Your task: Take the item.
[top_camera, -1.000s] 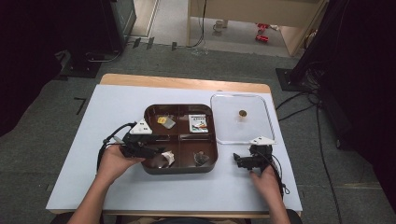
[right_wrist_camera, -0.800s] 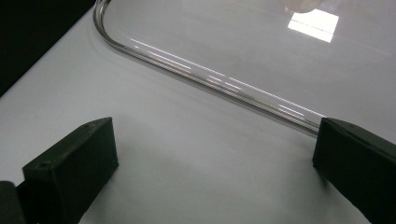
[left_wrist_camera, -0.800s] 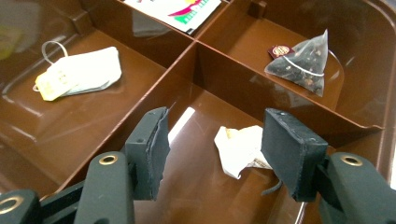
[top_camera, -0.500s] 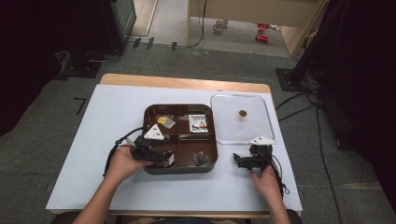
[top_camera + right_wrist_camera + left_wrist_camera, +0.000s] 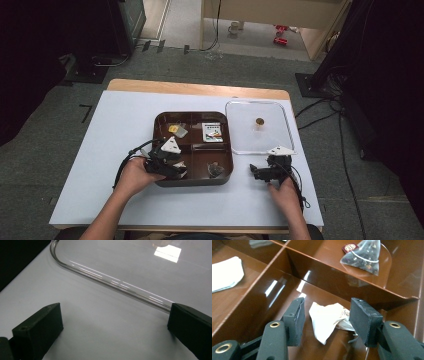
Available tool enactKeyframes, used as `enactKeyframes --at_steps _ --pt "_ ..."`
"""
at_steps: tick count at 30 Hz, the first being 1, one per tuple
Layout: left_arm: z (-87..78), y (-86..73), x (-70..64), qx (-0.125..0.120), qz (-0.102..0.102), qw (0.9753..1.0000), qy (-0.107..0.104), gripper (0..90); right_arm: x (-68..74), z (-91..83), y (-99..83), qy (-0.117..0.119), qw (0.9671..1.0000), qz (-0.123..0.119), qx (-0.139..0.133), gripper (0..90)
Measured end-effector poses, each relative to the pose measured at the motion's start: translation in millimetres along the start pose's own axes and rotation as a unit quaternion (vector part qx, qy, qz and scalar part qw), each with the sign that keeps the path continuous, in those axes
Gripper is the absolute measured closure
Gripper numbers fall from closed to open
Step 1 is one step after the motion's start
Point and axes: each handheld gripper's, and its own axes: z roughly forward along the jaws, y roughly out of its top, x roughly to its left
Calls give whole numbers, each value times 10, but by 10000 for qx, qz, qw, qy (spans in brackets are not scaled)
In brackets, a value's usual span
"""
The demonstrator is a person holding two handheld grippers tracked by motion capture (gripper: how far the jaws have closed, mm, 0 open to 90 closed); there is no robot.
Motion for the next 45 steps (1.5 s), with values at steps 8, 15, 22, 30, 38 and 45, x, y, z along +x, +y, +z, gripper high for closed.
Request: enactKeyframes --at_steps 8,15,22,30,38,45 --pt "73 46 -45 541 121 9983 174 514 0 0 0 0 10000 1 2 0" --pt "58 41 -8 444 -31 9990 36 610 -1 0 0 0 10000 -5 -1 0" --pt "37 42 33 383 -259 9989 -47 689 0 0 0 -1 10000 -7 -1 0" --pt "-13 57 49 216 -368 9990 -136 727 0 0 0 0 10000 -7 -1 0" --pt "-151 51 96 -27 -458 9988 -143 736 0 0 0 -1 10000 -7 -2 0" --pt "-245 26 132 -201 -569 9981 -139 737 1 0 0 -1 10000 0 1 0"
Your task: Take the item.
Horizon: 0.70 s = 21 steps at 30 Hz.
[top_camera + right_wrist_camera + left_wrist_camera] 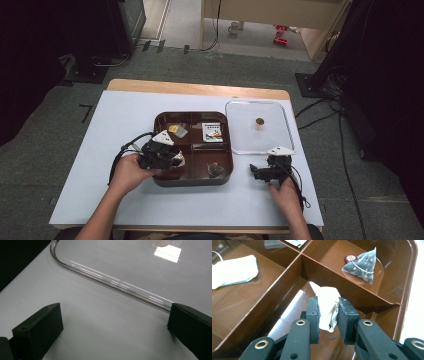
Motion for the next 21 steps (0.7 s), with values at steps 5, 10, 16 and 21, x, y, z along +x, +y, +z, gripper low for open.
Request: enactKeyframes --at_steps 5,10,16,21 --pt "-67 -10 29 -75 -42 10000 16 738 0 0 0 -1 10000 -3 -1 0" --pt "-158 -30 64 -257 -145 9996 -6 738 0 0 0 0 10000 -4 0 0" --pt "-262 -65 101 -377 -236 9990 62 739 1 1 0 1 10000 6 -2 0" --pt "-333 -97 141 -492 -317 9983 25 739 0 0 1 2 10000 10 4 0"
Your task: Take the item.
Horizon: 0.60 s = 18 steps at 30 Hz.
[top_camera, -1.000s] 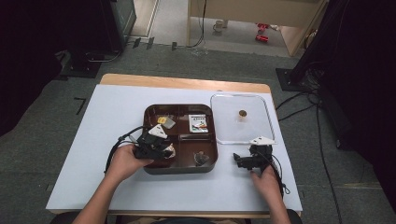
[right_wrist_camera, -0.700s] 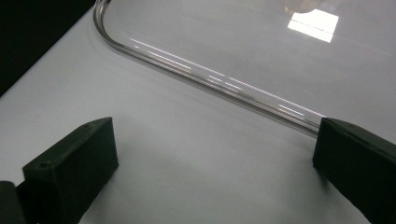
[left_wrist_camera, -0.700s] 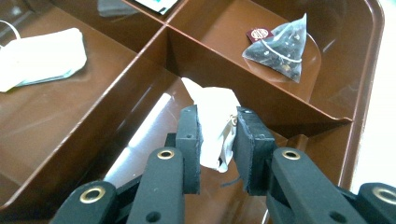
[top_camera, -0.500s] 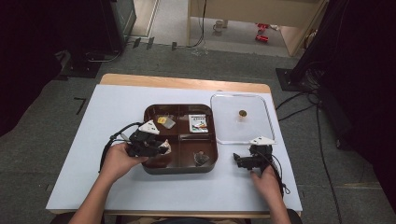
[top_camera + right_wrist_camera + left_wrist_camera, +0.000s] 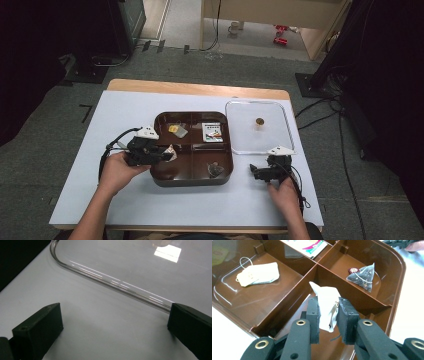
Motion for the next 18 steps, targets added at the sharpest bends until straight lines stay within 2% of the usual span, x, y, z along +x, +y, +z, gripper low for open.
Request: enactKeyframes --at_steps 18 --pt "-278 -63 124 -268 -230 9990 276 739 -1 1 0 2 10000 3 -1 0"
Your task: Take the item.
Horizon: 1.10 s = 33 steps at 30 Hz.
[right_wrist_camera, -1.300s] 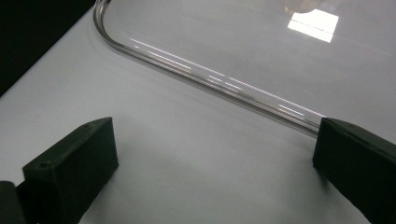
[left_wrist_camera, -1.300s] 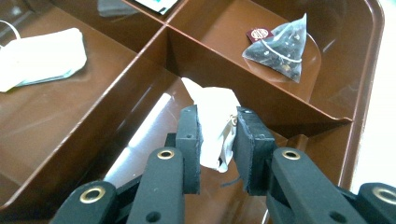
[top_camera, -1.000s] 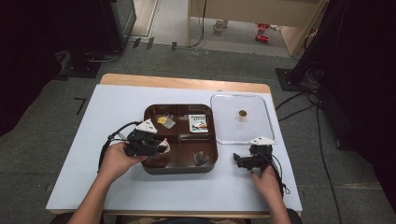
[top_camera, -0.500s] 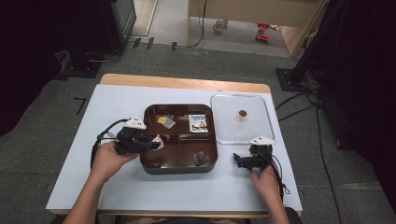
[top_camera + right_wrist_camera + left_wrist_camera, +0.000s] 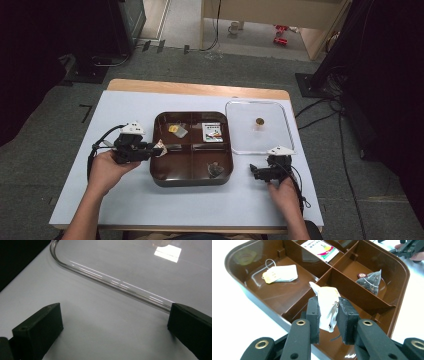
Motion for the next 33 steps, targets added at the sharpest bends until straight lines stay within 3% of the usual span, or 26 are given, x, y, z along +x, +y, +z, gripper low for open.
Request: enactKeyframes --at_steps 12,26,33 --pt "-182 -77 189 -93 -255 9991 339 740 0 0 0 1 10000 -3 0 0" --pt "-232 -226 456 -46 -538 9957 748 738 1 0 0 -1 10000 -1 -3 0" --pt "-194 -298 624 -83 -692 9944 794 738 2 0 0 -2 10000 -2 -4 0"
